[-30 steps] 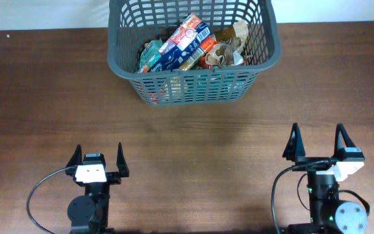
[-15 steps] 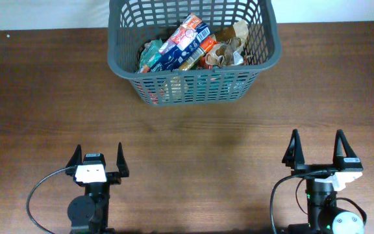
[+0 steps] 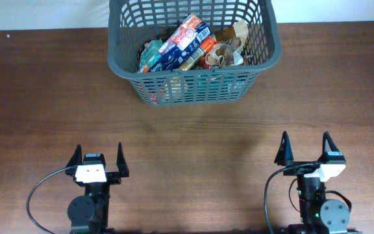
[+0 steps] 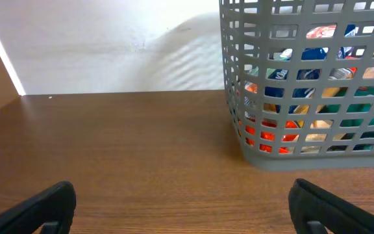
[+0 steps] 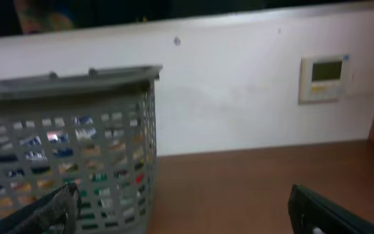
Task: Pack container
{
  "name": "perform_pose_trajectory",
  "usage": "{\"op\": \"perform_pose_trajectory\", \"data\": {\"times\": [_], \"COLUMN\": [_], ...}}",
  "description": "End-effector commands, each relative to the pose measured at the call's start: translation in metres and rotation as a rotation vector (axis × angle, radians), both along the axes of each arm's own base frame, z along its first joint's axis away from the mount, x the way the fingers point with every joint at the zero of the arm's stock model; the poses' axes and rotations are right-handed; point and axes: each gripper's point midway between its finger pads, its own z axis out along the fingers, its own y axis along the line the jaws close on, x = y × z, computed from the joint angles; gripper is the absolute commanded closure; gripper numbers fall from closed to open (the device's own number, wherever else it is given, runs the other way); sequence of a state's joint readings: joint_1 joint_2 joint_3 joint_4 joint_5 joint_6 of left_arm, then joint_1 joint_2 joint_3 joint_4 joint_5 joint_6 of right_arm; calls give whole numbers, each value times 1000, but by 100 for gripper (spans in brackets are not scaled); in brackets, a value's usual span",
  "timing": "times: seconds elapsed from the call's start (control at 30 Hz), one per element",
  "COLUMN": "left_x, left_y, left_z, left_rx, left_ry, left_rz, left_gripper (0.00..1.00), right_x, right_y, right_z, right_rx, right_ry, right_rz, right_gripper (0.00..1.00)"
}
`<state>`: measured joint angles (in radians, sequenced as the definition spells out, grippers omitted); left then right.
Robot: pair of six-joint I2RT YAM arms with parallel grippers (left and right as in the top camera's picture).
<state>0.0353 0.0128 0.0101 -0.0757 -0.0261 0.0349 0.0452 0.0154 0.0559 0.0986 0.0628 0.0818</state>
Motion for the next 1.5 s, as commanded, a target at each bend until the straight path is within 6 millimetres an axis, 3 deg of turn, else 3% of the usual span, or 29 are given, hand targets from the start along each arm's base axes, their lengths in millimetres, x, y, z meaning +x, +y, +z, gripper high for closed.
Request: {"op": "perform_pose_trajectory", "data": {"times": [0.0,0.33,0.53,1.47], "left_x": [0,0,0,0], "left_y": [-1,-1,-1,-1], "left_z": [-1,-1,-1,-1], "left_rx": [14,14,14,14], "left_ry": [2,2,2,2], "left_rz": [-8,-8,-8,-8], "left_gripper": [1,1,1,1], "right_x": [1,5,4,4], "right_y": [2,2,3,3], "right_z": [-8,-35,-65,-65], "right_rx": [0,-4,-11,-10], "right_ry": [6,92,216,215], "right_rz": [6,6,13,16], "right_gripper": [1,1,1,1]}}
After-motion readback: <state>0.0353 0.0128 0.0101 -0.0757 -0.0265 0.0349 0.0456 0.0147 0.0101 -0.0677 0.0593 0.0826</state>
